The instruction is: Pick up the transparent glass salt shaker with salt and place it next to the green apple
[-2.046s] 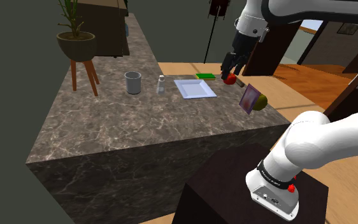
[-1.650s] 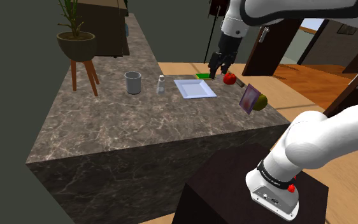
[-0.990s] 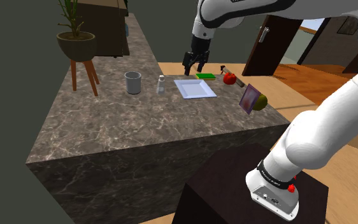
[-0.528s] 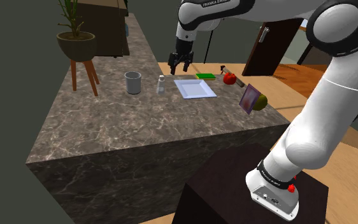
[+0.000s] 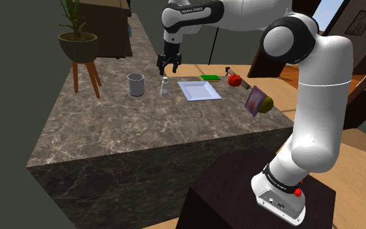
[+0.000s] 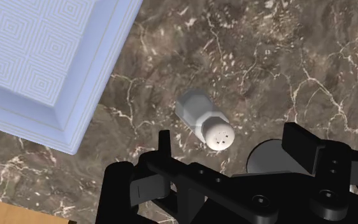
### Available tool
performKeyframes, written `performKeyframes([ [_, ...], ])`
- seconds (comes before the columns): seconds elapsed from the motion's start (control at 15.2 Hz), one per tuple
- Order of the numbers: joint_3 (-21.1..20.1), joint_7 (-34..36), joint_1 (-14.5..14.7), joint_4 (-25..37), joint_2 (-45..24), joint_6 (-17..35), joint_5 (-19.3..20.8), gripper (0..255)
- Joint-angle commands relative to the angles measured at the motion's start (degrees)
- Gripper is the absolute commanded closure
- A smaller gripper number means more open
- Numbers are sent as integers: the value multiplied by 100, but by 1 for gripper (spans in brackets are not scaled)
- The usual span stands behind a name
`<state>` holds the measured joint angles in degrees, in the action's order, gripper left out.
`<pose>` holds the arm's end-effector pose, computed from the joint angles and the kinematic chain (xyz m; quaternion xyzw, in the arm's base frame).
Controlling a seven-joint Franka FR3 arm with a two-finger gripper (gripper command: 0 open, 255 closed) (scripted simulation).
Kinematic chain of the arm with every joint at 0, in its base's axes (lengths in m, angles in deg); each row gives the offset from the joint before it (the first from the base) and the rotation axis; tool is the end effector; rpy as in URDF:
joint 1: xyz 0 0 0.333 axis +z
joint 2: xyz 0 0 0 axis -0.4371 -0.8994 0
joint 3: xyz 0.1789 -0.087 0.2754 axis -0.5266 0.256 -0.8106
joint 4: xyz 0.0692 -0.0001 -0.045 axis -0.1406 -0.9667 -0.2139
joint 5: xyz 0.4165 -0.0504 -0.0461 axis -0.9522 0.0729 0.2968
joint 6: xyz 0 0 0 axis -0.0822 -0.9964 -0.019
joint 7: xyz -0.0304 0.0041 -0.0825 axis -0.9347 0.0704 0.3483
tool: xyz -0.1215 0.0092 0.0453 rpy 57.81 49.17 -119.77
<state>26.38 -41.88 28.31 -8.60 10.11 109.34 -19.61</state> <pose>0.7249 -0.0094 0.4216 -0.9988 -0.0011 0.0125 0.0471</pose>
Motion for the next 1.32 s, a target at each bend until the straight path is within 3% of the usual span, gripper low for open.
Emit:
performKeyframes([
  [0.0,-9,-23,-15,116,-166,44,-23,0],
  [0.4,-26,-45,14,-252,-256,502,-46,0],
  [0.92,-26,-45,14,-252,-256,502,-46,0],
  [0.99,-26,-45,14,-252,-256,502,-46,255],
  [1.25,-26,-44,14,-250,-256,501,-46,255],
])
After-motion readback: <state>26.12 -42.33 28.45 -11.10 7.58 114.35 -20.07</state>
